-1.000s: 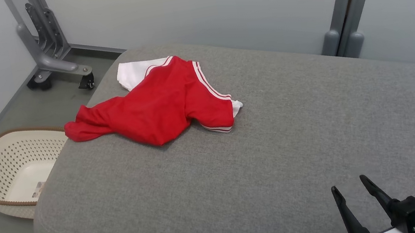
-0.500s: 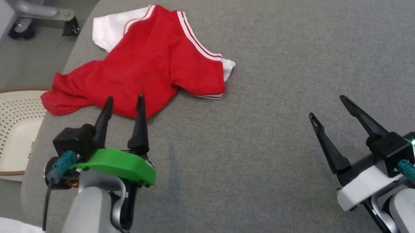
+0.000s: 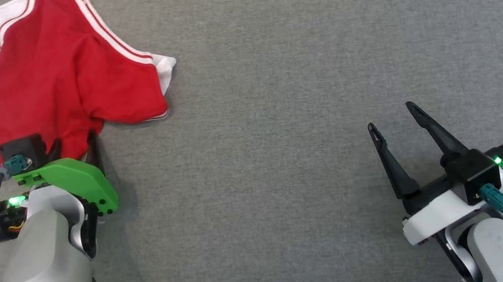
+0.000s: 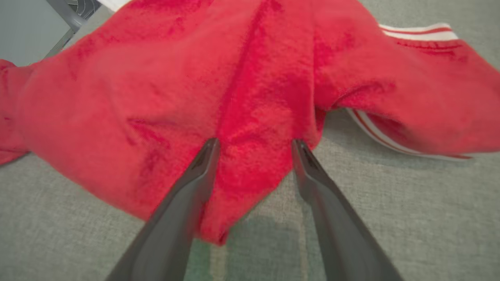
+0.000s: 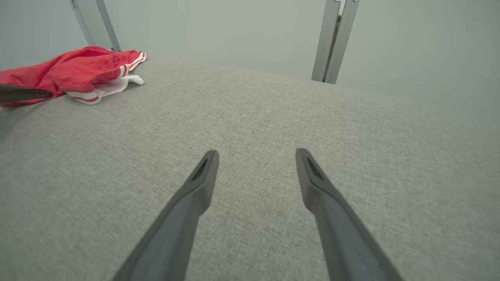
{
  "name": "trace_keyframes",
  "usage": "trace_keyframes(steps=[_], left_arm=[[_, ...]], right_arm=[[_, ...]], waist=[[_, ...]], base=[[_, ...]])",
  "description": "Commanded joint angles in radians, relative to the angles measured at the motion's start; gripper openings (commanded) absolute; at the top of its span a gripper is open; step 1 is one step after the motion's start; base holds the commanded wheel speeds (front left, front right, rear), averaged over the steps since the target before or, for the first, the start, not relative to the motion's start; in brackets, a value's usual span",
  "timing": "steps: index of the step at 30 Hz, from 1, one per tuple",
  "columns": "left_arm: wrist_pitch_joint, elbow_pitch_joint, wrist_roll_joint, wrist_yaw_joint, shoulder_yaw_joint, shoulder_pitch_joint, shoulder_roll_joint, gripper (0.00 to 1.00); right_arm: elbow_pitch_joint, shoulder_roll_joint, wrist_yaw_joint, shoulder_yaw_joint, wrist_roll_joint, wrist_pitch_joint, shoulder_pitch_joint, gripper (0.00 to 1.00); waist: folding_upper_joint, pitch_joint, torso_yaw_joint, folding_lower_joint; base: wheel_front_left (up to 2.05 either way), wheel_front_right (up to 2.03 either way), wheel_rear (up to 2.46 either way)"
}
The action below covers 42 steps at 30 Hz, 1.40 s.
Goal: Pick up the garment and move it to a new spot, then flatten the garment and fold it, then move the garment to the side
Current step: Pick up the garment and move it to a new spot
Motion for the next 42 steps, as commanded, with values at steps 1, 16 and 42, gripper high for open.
trace_keyframes(steps=[1,16,42], left_arm=[[-0.006,0.023,0.005,0.01,-0.004,-0.023,0.008,0.0],[-0.113,0.011,0.009,-0.037,-0.048,-0.023,-0.003,0.0],[0.448,-1.371,-0.361,0.088,-0.247,0.38,0.064,0.0]], right_arm=[[-0.001,0.004,-0.002,0.002,0.003,-0.003,-0.014,1.0],[0.033,0.017,-0.002,-0.008,0.044,-0.003,0.053,1.0],[0.023,0.018,-0.002,-0.056,0.176,-0.003,0.194,1.0]], waist=[[0.0,0.052,-0.067,-0.0001],[0.0,-0.103,-0.05,-0.0001],[0.0,-0.353,-0.239,-0.0001]], base=[[0.0,0.0,0.0],[0.0,0.0,0.0],[0.0,0.0,0.0]])
